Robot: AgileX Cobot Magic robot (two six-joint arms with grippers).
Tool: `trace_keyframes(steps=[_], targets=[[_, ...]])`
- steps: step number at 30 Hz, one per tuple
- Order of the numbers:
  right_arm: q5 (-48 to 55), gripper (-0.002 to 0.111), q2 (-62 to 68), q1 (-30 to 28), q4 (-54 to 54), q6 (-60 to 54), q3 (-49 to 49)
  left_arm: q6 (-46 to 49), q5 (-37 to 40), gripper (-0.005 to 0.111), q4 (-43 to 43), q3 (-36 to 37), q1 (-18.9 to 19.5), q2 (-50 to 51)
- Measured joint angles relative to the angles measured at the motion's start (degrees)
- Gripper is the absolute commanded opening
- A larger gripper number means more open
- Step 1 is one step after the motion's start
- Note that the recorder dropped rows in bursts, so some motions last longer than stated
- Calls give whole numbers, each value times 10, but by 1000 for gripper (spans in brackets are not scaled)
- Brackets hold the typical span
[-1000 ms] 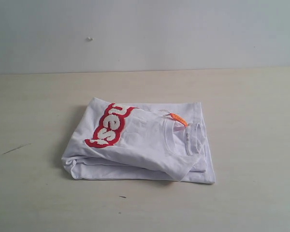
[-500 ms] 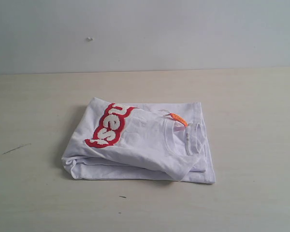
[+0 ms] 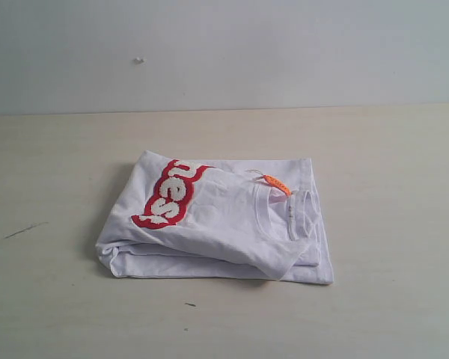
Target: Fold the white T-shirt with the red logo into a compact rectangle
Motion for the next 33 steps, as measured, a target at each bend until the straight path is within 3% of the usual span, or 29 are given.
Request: trace_keyframes(steps=[14,33], targets=[[-6,0,-1,0,-38,66,0,0,0,0,0,0,0,0],[17,0,-1,0,-49,69,0,0,3,0,0,0,0,0]])
